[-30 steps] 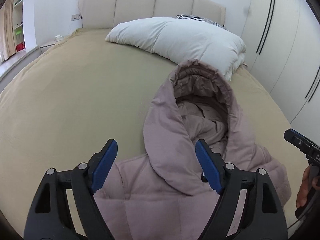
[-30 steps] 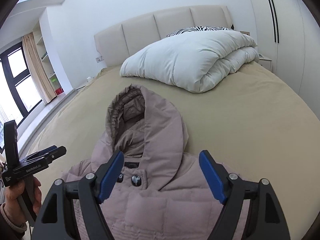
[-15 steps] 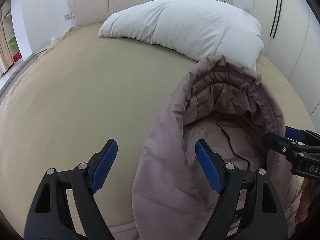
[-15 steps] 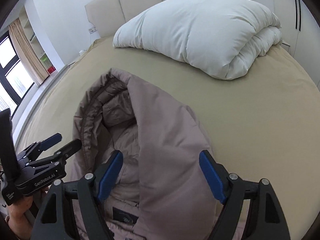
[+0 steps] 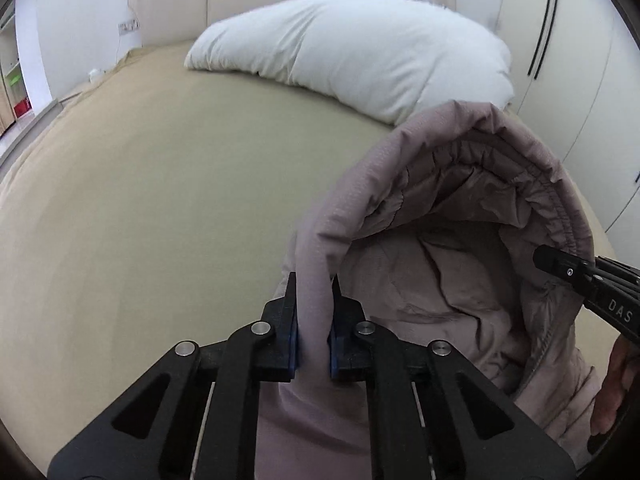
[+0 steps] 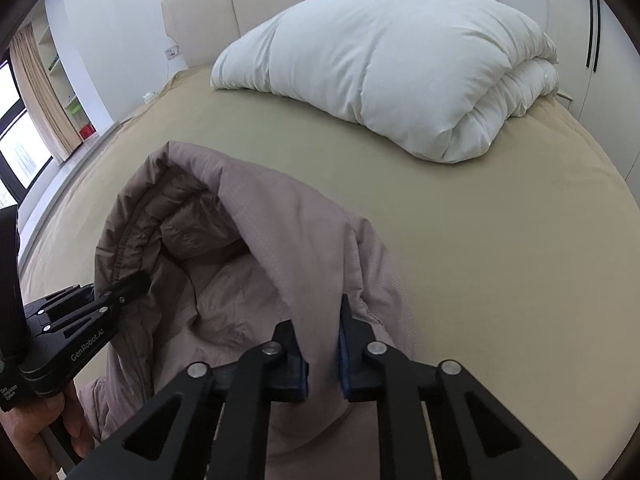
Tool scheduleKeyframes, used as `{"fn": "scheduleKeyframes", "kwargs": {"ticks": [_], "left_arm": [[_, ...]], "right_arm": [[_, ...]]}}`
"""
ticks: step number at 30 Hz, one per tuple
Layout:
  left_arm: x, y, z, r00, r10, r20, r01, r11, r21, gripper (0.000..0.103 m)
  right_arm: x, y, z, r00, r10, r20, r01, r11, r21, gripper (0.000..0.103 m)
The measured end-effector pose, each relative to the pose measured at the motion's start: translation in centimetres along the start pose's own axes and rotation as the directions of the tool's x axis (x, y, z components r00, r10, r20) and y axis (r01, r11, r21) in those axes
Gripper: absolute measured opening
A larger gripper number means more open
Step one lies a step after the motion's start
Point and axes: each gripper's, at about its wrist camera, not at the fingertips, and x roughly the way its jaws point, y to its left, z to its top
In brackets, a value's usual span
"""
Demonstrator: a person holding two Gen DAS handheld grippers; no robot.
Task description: Fold large clothes
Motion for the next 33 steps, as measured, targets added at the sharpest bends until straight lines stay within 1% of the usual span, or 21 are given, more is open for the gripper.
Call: {"fn": "scheduleKeyframes", "kwargs": {"ticks": [2, 4, 5, 7, 9, 11, 12, 13, 14, 15, 17, 19, 21, 22, 23, 25, 27, 29, 31, 32, 33], "left_arm": [[-3.8, -0.2, -1.3, 0.996, -0.025, 0.082, 0.023, 0.999, 0.025, 0.009], [-7.5, -0.8, -3.2, 0.987, -0.045, 0.154, 0.037, 0.998, 0.056, 0.009], [-9.3, -1.1, -4.4, 0.98, -0.057, 0.191, 0.044, 0.996, 0.072, 0.009], [-12.5, -1.6, -6.9, 0.966, -0.093, 0.242, 0.072, 0.993, 0.093, 0.009], [-15.1, -2.3, -9.7, 0.952, -0.13, 0.277, 0.105, 0.989, 0.103, 0.009], [-17.2, -3.1, -12.9, 0.936, -0.153, 0.318, 0.118, 0.985, 0.127, 0.009], [-17.9, -3.6, -14.4, 0.932, -0.163, 0.325, 0.126, 0.983, 0.131, 0.009], [-18.2, -4.0, -16.0, 0.931, -0.178, 0.318, 0.14, 0.981, 0.136, 0.009], [-18.4, -4.1, -17.7, 0.933, -0.178, 0.314, 0.141, 0.981, 0.137, 0.009], [-18.4, -4.5, -19.4, 0.937, -0.158, 0.31, 0.119, 0.983, 0.142, 0.01], [-18.0, -4.7, -22.1, 0.953, -0.134, 0.271, 0.096, 0.984, 0.151, 0.011], [-17.8, -4.4, -24.1, 0.966, -0.128, 0.226, 0.1, 0.986, 0.134, 0.014], [-18.4, -3.5, -25.3, 0.974, -0.117, 0.192, 0.101, 0.99, 0.095, 0.015], [-18.8, -2.9, -26.0, 0.976, -0.128, 0.178, 0.118, 0.991, 0.065, 0.017], [-19.0, -2.4, -26.3, 0.977, -0.144, 0.159, 0.138, 0.989, 0.05, 0.018], [-19.8, -1.9, -27.1, 0.976, -0.172, 0.134, 0.166, 0.984, 0.059, 0.018], [-21.2, -1.1, -27.5, 0.97, -0.19, 0.151, 0.184, 0.981, 0.055, 0.018], [-22.9, -0.4, -26.9, 0.961, -0.198, 0.193, 0.196, 0.98, 0.026, 0.018], [-24.1, -0.2, -25.0, 0.95, -0.212, 0.229, 0.215, 0.977, 0.01, 0.018], [-24.3, -0.2, -23.7, 0.944, -0.214, 0.251, 0.217, 0.976, 0.014, 0.018], [-24.4, -0.4, -22.3, 0.943, -0.207, 0.261, 0.208, 0.978, 0.026, 0.018]], "right_arm": [[-2.5, -0.8, -0.8, 0.998, 0.023, 0.054, -0.024, 1.0, 0.018, 0.012], [-5.5, -1.6, -2.2, 0.992, 0.055, 0.116, -0.059, 0.998, 0.033, 0.011], [-7.2, -1.7, -3.3, 0.987, 0.06, 0.15, -0.064, 0.998, 0.024, 0.011], [-10.4, -1.6, -6.0, 0.977, 0.068, 0.204, -0.07, 0.998, -0.001, 0.011], [-13.3, -1.4, -9.4, 0.966, 0.069, 0.247, -0.068, 0.998, -0.012, 0.012], [-15.5, -1.1, -13.3, 0.96, 0.063, 0.274, -0.061, 0.998, -0.014, 0.012], [-16.3, -1.2, -15.3, 0.956, 0.065, 0.287, -0.067, 0.998, -0.006, 0.012], [-16.8, -1.3, -17.1, 0.954, 0.075, 0.291, -0.082, 0.997, 0.012, 0.012], [-17.0, -1.5, -18.8, 0.955, 0.08, 0.287, -0.094, 0.995, 0.033, 0.012], [-17.0, -1.6, -20.5, 0.959, 0.084, 0.27, -0.101, 0.994, 0.05, 0.012], [-16.5, -2.0, -23.5, 0.97, 0.087, 0.228, -0.113, 0.988, 0.105, 0.013], [-16.4, -2.2, -25.6, 0.977, 0.103, 0.189, -0.13, 0.982, 0.135, 0.016], [-17.1, -1.9, -27.2, 0.98, 0.104, 0.167, -0.126, 0.984, 0.127, 0.017], [-17.4, -1.5, -27.7, 0.984, 0.101, 0.148, -0.117, 0.988, 0.103, 0.018], [-17.9, -1.2, -28.2, 0.986, 0.091, 0.142, -0.103, 0.992, 0.077, 0.021], [-19.1, -0.8, -28.8, 0.989, 0.065, 0.136, -0.068, 0.997, 0.023, 0.037], [-20.3, -1.0, -29.1, 0.99, 0.044, 0.137, -0.047, 0.999, 0.018, 0.038], [-22.1, -1.1, -28.9, 0.984, 0.05, 0.172, -0.055, 0.998, 0.024, 0.038], [-23.8, -0.4, -28.0, 0.972, 0.071, 0.224, -0.077, 0.997, 0.015, 0.038], [-24.2, 0.1, -27.3, 0.967, 0.09, 0.237, -0.094, 0.996, 0.004, 0.038], [-24.4, 0.8, -26.6, 0.964, 0.109, 0.244, -0.11, 0.994, -0.009, 0.038]]}}
